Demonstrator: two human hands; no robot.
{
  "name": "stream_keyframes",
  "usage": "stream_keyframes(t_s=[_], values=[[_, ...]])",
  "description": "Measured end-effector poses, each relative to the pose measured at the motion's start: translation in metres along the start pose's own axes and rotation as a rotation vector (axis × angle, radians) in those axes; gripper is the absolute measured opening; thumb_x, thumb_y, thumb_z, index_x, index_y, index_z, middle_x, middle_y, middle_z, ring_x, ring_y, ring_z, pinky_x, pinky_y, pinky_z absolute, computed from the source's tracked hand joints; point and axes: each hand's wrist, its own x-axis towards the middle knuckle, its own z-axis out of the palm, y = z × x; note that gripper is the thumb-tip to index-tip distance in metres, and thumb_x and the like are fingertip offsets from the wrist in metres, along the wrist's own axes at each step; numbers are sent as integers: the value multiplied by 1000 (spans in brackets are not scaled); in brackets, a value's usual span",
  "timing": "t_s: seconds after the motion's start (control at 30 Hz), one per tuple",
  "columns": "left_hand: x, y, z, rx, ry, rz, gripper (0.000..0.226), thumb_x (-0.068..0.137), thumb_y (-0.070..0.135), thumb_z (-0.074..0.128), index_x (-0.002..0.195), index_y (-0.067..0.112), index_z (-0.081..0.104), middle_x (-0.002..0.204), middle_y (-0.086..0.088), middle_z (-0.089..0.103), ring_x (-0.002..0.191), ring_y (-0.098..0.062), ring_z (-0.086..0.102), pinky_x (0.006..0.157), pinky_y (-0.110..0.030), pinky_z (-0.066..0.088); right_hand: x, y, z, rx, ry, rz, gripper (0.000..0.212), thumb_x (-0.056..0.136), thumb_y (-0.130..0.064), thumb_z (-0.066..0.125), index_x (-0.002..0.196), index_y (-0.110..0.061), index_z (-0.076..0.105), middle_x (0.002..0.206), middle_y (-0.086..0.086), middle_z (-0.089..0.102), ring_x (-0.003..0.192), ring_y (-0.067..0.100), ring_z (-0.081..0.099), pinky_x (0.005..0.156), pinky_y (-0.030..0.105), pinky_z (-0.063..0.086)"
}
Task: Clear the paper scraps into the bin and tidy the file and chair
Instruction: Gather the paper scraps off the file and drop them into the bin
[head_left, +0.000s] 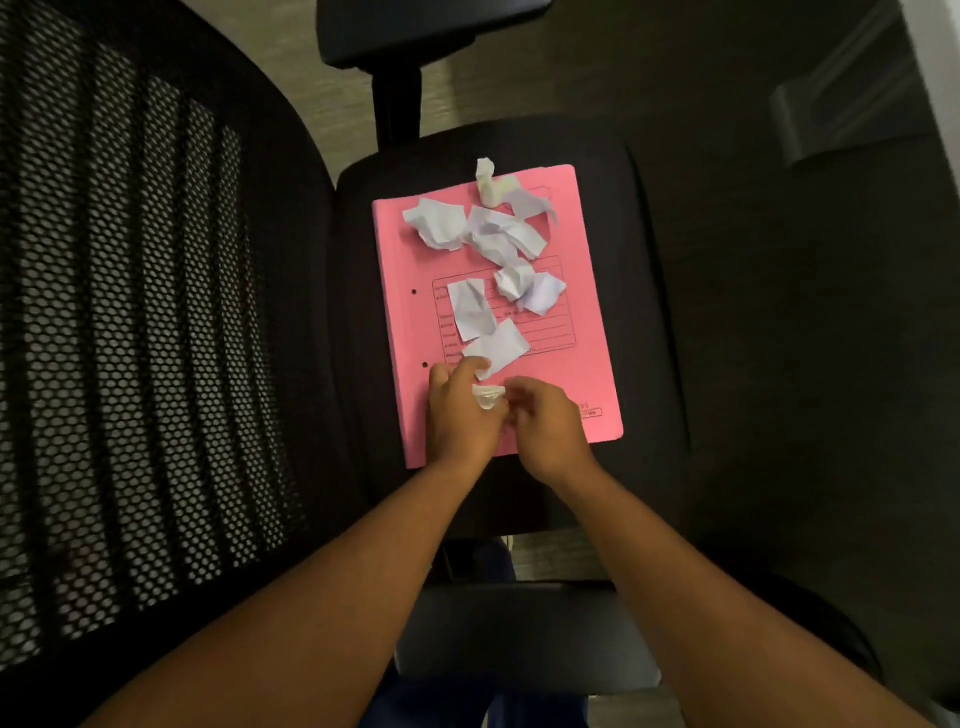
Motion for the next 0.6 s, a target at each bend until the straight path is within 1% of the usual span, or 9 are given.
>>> stream_keyframes(t_s=[0.1,0.13,0.17,0.2,0.23,0.33,0.43,0.53,0.6], values=[[1,-2,-1,-55,43,-12,30,89,-9,73,112,9,75,114,-1,62,100,-19,64,67,2,47,2,-5,4,97,0,2,47,93,16,44,124,-3,74,116,12,78,106,25,73,99,43,60],[1,-2,-2,-89,37,-28,28,90,-11,71,109,8,76,112,-3,68,99,-22,68,72,-4,54,3,-5,6,124,9,13,48,93,16,43,124,-4,73,115,10,78,103,23,74,98,41,61],[1,-3,-2,-140,27,-65,27,91,-11,70,108,8,76,111,-6,72,99,-24,72,79,-20,64,4,-5,7,131,23,28,46,94,14,44,125,-5,72,114,8,77,101,19,73,96,37,62],[2,-3,-3,-196,27,-114,26,92,-11,70,107,9,76,110,-8,75,98,-25,75,79,-33,68,5,-5,9,113,46,34,43,96,12,46,128,-6,70,114,5,76,99,16,71,95,31,62],[2,-3,-4,-245,47,-161,25,93,-10,70,104,11,76,108,-9,76,95,-22,77,74,-36,68,6,-5,9,71,80,23,41,98,9,49,129,-8,69,115,3,74,99,13,69,93,26,60],[7,-2,-10,-426,119,-264,29,95,-7,71,91,21,70,109,-10,74,77,-8,76,58,-19,61,18,-7,2,-202,286,-195,39,95,1,63,130,-17,66,132,2,63,117,17,61,91,20,54],[14,1,-17,-614,128,-335,32,98,-8,63,92,23,66,108,-9,72,90,-22,78,64,-25,64,46,-16,-15,-526,387,-438,66,86,-33,79,146,-27,53,159,9,40,147,33,37,115,50,42],[23,5,-21,-599,131,-343,34,103,-5,52,92,23,66,92,-6,73,76,-22,77,64,-32,63,78,-27,-27,-767,207,-429,109,73,-80,69,163,-38,25,176,10,7,160,47,5,124,67,13],[29,8,-22,-515,163,-333,34,102,-3,51,86,22,67,86,-7,73,71,-20,70,64,-32,58,92,-30,-26,-869,82,-388,125,65,-95,59,166,-41,10,177,9,-7,160,50,-6,122,74,9]])
